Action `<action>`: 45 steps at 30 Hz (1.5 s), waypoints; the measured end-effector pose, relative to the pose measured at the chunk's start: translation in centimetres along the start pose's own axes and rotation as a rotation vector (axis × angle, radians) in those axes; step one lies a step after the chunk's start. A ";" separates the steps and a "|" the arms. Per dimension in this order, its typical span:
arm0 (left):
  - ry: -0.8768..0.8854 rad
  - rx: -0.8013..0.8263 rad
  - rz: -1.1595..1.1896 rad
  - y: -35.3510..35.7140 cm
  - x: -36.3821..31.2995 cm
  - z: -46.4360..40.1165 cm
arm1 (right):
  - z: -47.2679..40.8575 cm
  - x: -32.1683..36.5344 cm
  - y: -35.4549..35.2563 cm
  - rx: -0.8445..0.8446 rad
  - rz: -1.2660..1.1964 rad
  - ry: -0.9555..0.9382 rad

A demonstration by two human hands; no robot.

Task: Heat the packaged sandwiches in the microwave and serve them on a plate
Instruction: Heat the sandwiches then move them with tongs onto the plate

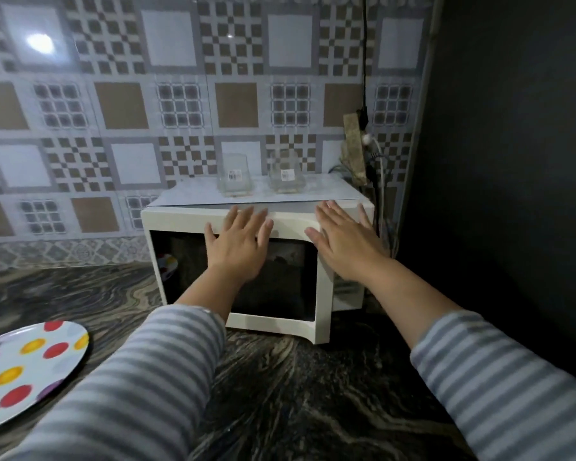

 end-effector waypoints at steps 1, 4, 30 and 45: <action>0.000 0.044 -0.015 -0.1 0.3 0.4 | 0.5 0.4 0.0 0.029 0.016 0.028; 0.037 0.094 -0.059 -1.2 0.6 1.5 | 1.7 2.0 -0.9 0.050 0.054 0.082; 0.010 0.305 0.041 -17.7 15.5 11.5 | 9.6 30.3 -8.7 0.163 -0.016 0.111; -0.092 0.349 -0.167 -22.5 25.3 16.5 | 8.6 43.5 -7.2 0.142 -0.025 -0.182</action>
Point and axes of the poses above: each hand's wrist, its own z-axis away from the middle knuckle, its own y-axis out of the palm, x = y × z, the point moved 6 cm from there along -z, towards the middle knuckle, and after that the axes turned 15 degrees about -x, right-handed, at the moved point
